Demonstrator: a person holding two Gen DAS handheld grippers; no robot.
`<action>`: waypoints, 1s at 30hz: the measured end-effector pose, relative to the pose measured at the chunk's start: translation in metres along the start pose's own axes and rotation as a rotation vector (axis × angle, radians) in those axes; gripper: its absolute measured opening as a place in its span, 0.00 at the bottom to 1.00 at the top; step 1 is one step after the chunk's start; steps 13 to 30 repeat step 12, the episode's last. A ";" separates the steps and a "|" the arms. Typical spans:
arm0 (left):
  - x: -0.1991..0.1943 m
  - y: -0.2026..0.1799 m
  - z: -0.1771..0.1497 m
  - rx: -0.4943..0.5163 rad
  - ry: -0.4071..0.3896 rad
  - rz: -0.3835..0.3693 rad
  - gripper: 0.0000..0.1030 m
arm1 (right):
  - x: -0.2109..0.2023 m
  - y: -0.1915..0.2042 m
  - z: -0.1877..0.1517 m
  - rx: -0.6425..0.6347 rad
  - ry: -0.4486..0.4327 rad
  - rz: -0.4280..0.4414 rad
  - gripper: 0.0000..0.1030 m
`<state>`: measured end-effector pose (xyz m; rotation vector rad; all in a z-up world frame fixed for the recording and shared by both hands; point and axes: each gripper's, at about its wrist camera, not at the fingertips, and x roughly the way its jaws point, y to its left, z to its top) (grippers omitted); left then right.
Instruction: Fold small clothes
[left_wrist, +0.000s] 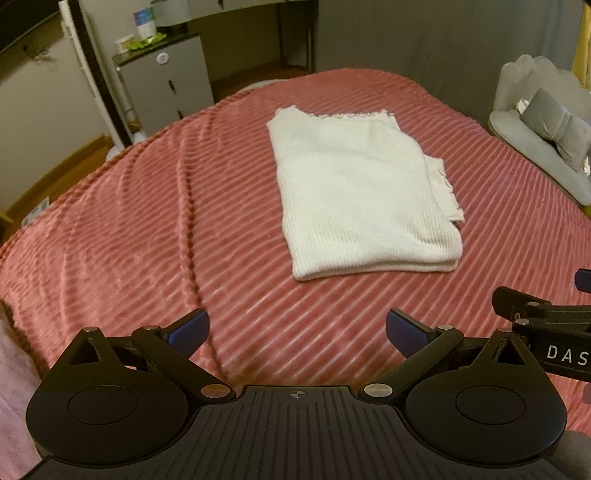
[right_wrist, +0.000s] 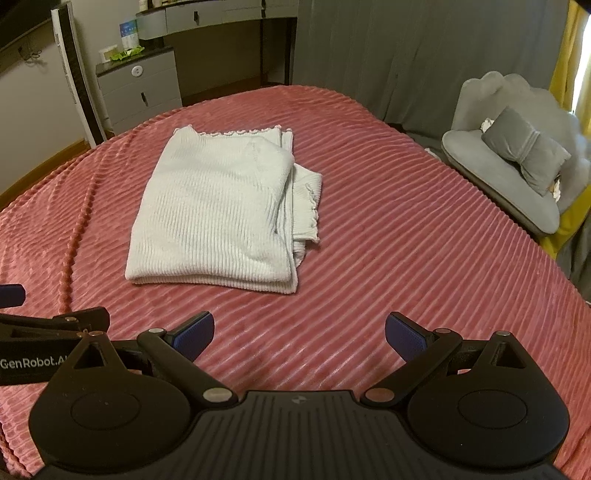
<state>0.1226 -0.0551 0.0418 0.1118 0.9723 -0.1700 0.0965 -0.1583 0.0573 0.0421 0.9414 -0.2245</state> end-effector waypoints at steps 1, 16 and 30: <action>0.000 0.000 0.000 -0.001 0.000 0.000 1.00 | -0.001 0.000 0.000 0.000 -0.008 -0.002 0.96; 0.008 -0.001 0.001 -0.008 0.004 0.006 1.00 | 0.003 0.001 0.002 -0.010 -0.025 -0.013 0.96; 0.008 -0.001 0.001 -0.008 0.004 0.006 1.00 | 0.003 0.001 0.002 -0.010 -0.025 -0.013 0.96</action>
